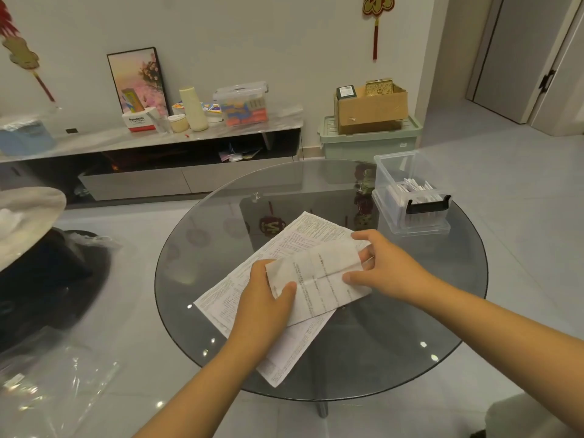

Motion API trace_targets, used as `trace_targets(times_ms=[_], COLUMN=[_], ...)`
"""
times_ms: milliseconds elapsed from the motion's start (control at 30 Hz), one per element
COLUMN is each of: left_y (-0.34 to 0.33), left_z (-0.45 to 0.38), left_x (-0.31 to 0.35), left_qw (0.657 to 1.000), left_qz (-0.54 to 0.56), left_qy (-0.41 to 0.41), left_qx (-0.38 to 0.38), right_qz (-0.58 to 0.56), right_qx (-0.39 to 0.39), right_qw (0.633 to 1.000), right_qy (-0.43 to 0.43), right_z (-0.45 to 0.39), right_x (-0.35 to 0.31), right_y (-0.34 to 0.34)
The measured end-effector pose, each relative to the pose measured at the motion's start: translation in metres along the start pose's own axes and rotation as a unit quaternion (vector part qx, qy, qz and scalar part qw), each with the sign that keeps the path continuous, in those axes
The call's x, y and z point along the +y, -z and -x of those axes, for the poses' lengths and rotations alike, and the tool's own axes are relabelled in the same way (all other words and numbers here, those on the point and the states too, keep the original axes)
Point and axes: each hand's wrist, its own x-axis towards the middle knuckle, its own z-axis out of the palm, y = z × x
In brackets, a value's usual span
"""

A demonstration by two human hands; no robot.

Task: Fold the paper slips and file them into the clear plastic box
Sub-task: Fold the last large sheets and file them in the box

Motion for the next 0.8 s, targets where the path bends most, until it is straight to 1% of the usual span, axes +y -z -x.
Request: trace_targets(times_ms=[133, 200, 300, 400, 467, 500, 567, 667, 800], left_y=[-0.002, -0.003, -0.002, 0.002, 0.004, 0.005, 0.007, 0.005, 0.002], left_z=[0.0, 0.0, -0.004, -0.01, -0.011, -0.012, -0.012, -0.01, -0.005], left_x=[-0.005, -0.006, -0.01, -0.013, -0.015, -0.015, -0.016, -0.015, -0.012], left_qw=[0.998, 0.993, 0.973, 0.953, 0.945, 0.944, 0.947, 0.954, 0.956], left_qz=[-0.051, -0.106, -0.218, -0.284, -0.302, -0.304, -0.297, -0.28, -0.278], left_qy=[-0.042, -0.049, -0.064, -0.072, -0.078, -0.085, -0.095, -0.096, -0.085], left_qx=[-0.019, -0.033, -0.038, -0.082, -0.096, -0.092, -0.072, -0.047, -0.035], right_qz=[0.064, 0.09, 0.115, 0.169, 0.196, 0.202, 0.21, 0.219, 0.254], right_qx=[-0.01, -0.014, -0.01, 0.017, 0.038, 0.032, -0.016, -0.09, -0.103], right_qw=[0.997, 0.995, 0.992, 0.982, 0.972, 0.967, 0.958, 0.944, 0.93], right_qy=[0.031, 0.045, 0.059, 0.082, 0.127, 0.152, 0.196, 0.23, 0.244], right_z=[-0.004, -0.005, -0.005, -0.004, 0.0, 0.003, 0.01, 0.02, 0.023], right_x=[0.005, 0.008, 0.01, 0.011, 0.009, 0.006, 0.0, -0.005, -0.005], right_y=[-0.012, -0.014, -0.016, -0.018, -0.019, -0.019, -0.021, -0.025, -0.022])
